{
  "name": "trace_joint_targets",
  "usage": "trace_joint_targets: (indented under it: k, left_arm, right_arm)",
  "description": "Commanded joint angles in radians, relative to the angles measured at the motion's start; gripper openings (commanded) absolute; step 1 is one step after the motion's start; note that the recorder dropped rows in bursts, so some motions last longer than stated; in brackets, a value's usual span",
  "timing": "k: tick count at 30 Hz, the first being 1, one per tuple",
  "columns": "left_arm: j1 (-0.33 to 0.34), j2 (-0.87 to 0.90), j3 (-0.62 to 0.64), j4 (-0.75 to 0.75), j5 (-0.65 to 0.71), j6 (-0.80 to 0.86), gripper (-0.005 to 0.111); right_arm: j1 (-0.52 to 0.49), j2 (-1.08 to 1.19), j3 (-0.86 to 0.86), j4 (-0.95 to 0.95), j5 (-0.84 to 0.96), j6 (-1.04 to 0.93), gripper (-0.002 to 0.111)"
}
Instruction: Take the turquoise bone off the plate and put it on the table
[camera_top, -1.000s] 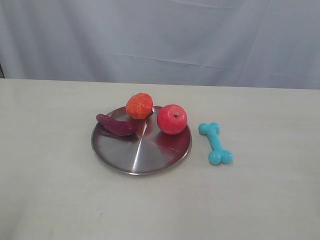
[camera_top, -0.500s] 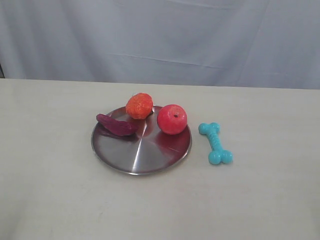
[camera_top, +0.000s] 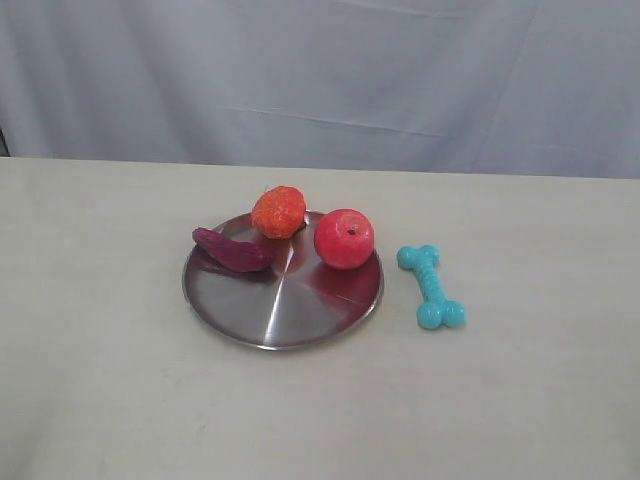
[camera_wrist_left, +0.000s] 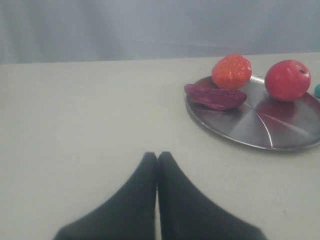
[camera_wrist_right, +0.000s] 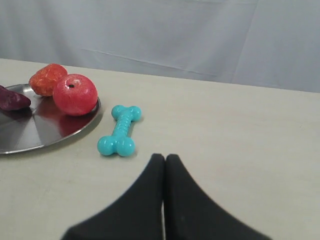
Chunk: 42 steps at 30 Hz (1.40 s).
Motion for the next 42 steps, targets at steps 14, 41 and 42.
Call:
trace_joint_targets:
  k: [14,41,42]
  left_arm:
    - [-0.003,-0.001,0.003,0.0,-0.001,-0.001,0.0]
    - [-0.003,-0.001,0.003,0.0,-0.001,-0.001,0.0]
    - [-0.003,-0.001,0.003,0.0,-0.001,-0.001,0.0]
  right_arm:
    - [-0.005,-0.006,0.003,0.0,0.061,-0.014,-0.001]
    - [-0.005,-0.006,0.003,0.0,0.061,-0.005,-0.001]
    - [-0.005,-0.006,0.003,0.0,0.061,-0.005,-0.001]
